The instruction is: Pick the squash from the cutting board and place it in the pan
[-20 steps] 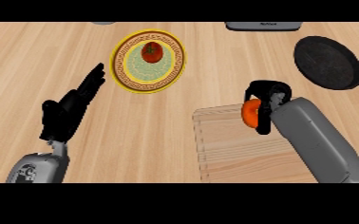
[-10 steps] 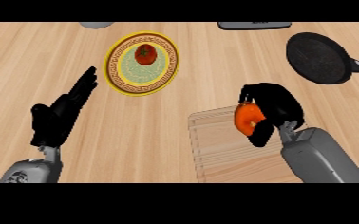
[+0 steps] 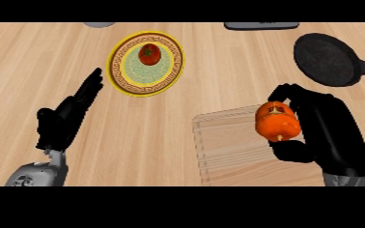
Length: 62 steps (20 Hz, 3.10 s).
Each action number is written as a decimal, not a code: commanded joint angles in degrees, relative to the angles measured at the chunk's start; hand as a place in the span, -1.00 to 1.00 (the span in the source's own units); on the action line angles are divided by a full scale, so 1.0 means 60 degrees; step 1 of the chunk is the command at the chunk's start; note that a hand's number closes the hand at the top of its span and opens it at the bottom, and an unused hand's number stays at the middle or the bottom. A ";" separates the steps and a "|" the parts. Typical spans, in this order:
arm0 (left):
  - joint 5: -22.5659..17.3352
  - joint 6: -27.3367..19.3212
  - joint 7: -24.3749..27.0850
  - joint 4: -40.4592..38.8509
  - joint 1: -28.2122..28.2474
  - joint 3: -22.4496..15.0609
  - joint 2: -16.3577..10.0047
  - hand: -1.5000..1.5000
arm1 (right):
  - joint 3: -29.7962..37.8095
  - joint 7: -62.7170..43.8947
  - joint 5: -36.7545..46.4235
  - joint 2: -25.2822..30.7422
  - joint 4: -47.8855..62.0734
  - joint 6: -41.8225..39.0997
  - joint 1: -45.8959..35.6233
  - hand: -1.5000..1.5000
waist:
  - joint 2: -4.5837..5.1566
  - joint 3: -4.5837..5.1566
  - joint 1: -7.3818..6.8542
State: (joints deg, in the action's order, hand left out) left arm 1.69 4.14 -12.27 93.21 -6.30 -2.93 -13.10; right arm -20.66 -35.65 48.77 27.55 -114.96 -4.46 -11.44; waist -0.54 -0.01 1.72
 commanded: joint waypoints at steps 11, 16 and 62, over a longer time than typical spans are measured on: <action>0.0248 0.0241 -0.0046 0.0008 -0.0066 -0.0075 0.0257 0.00 | 0.3690 0.2635 -0.2056 -0.0546 0.2191 0.1994 0.0095 1.00 | 0.0103 -0.0004 -0.0317; 0.0431 0.0190 -0.0418 0.0100 -0.0486 -0.0024 0.0306 0.00 | 0.4463 0.4423 -0.2013 -0.0337 0.4878 0.2600 -0.0645 1.00 | 0.0112 -0.0006 -0.0344; 0.0376 0.0723 0.0241 -0.0277 -0.0715 0.0028 0.0582 0.00 | 0.9957 1.1015 -0.4961 0.1929 1.7659 0.2015 -0.6266 -1.00 | 0.0490 -0.0116 -0.0987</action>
State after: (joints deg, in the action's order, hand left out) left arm 3.69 8.60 -11.77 91.85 -10.99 -2.65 -9.81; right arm 34.48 27.20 23.82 39.09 -9.17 11.42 -49.54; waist 2.32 -0.67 -4.34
